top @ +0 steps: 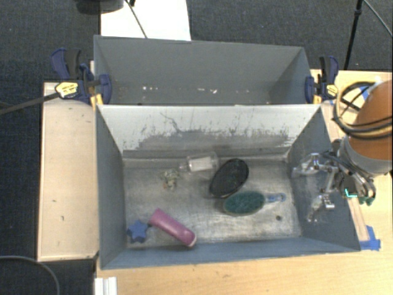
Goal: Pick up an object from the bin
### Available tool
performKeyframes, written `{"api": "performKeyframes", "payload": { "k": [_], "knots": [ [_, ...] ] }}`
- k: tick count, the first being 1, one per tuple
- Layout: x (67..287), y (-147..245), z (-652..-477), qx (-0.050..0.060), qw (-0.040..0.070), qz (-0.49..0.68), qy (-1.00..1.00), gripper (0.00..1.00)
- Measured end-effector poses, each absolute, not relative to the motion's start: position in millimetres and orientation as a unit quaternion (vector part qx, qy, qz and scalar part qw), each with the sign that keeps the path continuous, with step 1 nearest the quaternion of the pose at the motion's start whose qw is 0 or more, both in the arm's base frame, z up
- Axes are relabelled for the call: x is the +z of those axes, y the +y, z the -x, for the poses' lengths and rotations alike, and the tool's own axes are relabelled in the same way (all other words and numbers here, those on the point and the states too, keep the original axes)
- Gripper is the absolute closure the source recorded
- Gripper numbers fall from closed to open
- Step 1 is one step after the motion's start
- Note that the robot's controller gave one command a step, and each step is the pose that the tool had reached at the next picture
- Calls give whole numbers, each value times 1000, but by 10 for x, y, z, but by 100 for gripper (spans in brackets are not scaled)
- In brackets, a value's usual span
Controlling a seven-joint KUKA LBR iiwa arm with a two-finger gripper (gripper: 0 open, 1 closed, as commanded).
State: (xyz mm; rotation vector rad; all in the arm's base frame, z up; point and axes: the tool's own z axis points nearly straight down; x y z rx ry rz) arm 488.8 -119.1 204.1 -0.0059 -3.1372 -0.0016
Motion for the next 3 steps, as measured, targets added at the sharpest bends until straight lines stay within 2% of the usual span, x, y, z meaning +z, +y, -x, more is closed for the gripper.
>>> {"api": "performKeyframes", "payload": {
  "k": [1, 2, 3],
  "knots": [
    [1022, -482, -5159, -2, 2, -13, -1000, 0],
    [713, -299, -5208, 0, -4, -23, -1000, 0],
    [733, -361, -5153, 1, -6, -161, -987, 0]
  ]
}}
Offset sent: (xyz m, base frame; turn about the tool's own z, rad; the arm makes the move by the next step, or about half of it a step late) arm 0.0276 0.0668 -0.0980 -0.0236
